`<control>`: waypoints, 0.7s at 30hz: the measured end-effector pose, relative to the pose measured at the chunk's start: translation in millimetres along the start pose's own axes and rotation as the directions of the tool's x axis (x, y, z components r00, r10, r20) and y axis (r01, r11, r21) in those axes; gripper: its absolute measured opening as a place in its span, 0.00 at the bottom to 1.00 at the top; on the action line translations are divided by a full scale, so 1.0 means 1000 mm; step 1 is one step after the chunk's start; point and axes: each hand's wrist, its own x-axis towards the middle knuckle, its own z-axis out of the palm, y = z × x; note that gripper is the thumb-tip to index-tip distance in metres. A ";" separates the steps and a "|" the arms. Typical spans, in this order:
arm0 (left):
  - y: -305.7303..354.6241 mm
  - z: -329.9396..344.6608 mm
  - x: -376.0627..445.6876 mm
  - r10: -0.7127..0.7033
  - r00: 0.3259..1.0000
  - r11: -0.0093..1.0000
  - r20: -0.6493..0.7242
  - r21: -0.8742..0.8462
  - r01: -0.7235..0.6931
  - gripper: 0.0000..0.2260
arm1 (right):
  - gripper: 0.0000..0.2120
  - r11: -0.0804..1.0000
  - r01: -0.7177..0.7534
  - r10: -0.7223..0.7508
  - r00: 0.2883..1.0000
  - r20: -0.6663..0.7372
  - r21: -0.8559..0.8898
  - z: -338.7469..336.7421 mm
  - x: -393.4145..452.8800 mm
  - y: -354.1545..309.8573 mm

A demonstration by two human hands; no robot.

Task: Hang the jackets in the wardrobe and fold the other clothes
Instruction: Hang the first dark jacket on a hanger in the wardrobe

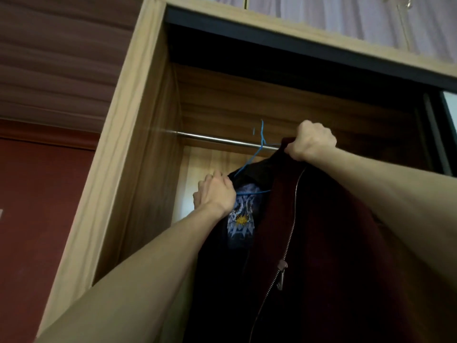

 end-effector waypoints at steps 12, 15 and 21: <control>-0.031 0.003 0.013 0.251 0.967 0.968 -0.036 -0.019 -0.252 0.18 | 0.15 0.998 -0.015 0.012 0.999 0.049 0.062 0.060 0.007 -0.017; -0.042 0.005 0.013 0.240 0.970 0.971 -0.033 0.022 -0.239 0.19 | 0.14 0.998 -0.030 0.026 0.998 0.053 0.063 0.068 0.013 -0.020; -0.059 0.018 0.015 0.212 0.977 0.976 0.005 0.048 -0.212 0.20 | 0.15 0.999 -0.012 0.010 0.998 0.063 0.032 0.086 0.014 -0.029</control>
